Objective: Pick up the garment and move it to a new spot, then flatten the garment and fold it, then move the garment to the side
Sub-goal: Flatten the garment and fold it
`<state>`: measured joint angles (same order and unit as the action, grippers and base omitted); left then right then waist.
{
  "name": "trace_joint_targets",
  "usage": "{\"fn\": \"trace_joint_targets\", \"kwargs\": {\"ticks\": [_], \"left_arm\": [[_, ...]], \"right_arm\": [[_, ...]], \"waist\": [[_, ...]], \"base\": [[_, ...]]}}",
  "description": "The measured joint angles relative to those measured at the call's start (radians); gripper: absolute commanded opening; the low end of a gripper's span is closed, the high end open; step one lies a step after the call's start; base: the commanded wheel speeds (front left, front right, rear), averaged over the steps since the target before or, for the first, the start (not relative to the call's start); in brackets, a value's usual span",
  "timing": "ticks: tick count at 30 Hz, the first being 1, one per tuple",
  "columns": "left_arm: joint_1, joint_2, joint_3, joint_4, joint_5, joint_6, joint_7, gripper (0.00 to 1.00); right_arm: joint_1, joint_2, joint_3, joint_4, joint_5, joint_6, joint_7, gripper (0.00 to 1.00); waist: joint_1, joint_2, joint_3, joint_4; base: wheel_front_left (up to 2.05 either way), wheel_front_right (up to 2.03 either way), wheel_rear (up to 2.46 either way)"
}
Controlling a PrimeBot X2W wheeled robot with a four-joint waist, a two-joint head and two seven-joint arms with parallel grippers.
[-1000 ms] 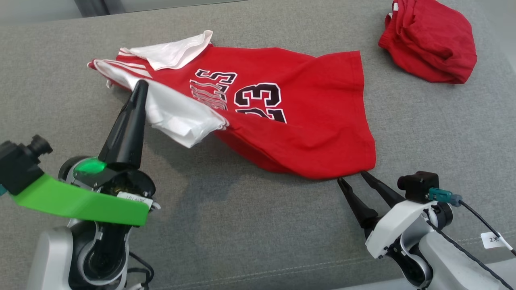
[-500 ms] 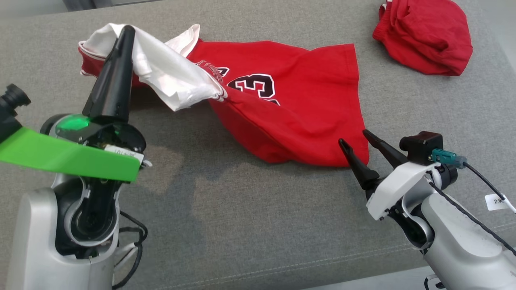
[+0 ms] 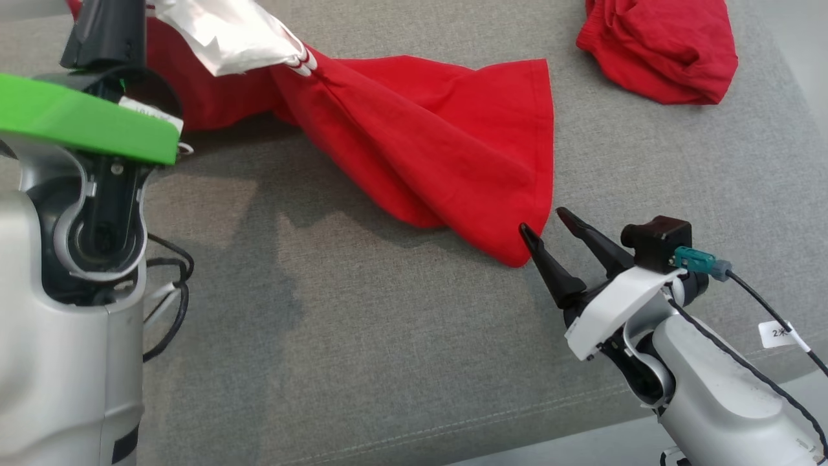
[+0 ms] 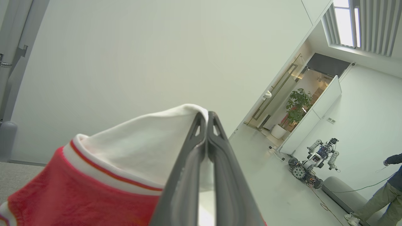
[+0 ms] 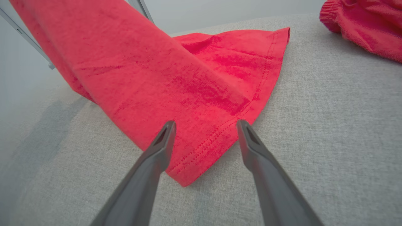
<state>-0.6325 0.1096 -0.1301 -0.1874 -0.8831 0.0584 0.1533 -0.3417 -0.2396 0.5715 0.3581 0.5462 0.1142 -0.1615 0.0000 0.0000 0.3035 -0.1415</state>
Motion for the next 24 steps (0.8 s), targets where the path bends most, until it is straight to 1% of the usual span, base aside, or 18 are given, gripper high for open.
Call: {"fn": "trace_joint_targets", "kwargs": {"ticks": [4, 10, 14, 16, 24], "left_arm": [[-0.04, 0.0, 0.009, 0.048, 0.03, 0.008, -0.004, 0.0], [-0.076, -0.012, 0.003, 0.128, 0.037, 0.015, -0.015, 0.0], [-0.088, -0.028, -0.009, 0.163, 0.037, 0.015, -0.024, 0.0], [-0.101, -0.028, -0.01, 0.178, 0.037, 0.012, -0.033, 0.0], [-0.144, -0.028, -0.006, 0.215, 0.037, -0.007, -0.058, 0.0]], "right_arm": [[0.0, 0.007, 0.023, -0.006, 0.0, 0.0, -0.003, 1.0], [0.002, 0.013, 0.057, -0.002, 0.0, 0.003, -0.003, 1.0], [0.003, 0.012, 0.073, 0.013, 0.0, 0.003, 0.0, 1.0], [0.003, 0.011, 0.085, 0.022, -0.001, 0.009, 0.007, 1.0], [-0.002, 0.024, 0.115, 0.041, -0.001, 0.009, 0.013, 1.0]], "waist": [[0.0, 0.0, 0.009, -0.017], [0.0, 0.0, 0.031, -0.035], [0.0, 0.0, 0.04, -0.028], [0.0, 0.0, 0.043, -0.021], [0.0, 0.0, 0.05, 0.003]], "base": [[0.0, 0.0, 0.0], [0.0, 0.0, 0.0], [0.0, 0.0, 0.0], [0.0, 0.0, 0.0], [0.0, 0.0, 0.0]]}}
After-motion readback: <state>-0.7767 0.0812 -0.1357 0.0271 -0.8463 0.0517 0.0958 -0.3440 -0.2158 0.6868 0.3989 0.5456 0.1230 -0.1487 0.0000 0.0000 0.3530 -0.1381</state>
